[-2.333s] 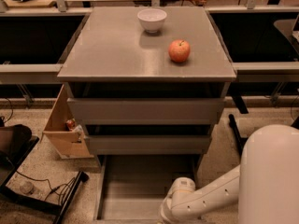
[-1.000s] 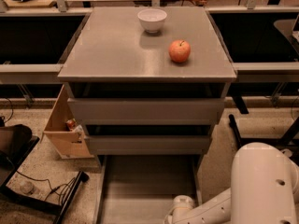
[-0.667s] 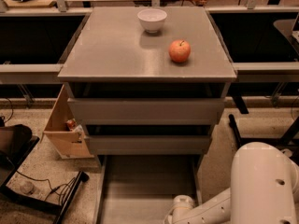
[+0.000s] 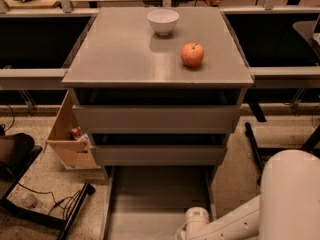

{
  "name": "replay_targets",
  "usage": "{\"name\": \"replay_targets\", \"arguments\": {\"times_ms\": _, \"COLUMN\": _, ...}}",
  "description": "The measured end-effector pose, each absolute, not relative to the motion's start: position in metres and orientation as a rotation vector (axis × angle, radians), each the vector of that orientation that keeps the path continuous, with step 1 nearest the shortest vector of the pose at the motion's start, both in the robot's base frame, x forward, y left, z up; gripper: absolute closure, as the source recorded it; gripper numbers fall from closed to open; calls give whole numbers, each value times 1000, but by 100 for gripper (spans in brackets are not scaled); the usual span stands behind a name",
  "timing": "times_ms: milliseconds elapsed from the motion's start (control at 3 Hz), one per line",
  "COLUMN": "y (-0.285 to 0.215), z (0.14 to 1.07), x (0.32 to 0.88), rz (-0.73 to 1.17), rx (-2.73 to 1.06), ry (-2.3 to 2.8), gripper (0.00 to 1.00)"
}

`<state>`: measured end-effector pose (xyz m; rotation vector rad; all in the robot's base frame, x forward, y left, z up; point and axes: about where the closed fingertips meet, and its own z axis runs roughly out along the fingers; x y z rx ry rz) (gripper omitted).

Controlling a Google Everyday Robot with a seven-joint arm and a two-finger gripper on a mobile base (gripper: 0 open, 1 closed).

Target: Close bottom drawer

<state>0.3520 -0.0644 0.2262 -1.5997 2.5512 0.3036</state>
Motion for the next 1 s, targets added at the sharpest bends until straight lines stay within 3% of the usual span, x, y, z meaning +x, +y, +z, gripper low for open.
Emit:
{"name": "replay_targets", "arguments": {"times_ms": 333, "y": -79, "z": 264, "x": 345, "rz": 243, "rx": -1598, "ry": 2530, "gripper": 15}}
{"name": "replay_targets", "arguments": {"times_ms": 1000, "y": -87, "z": 272, "x": 328, "rz": 202, "rx": -1583, "ry": 2556, "gripper": 63}}
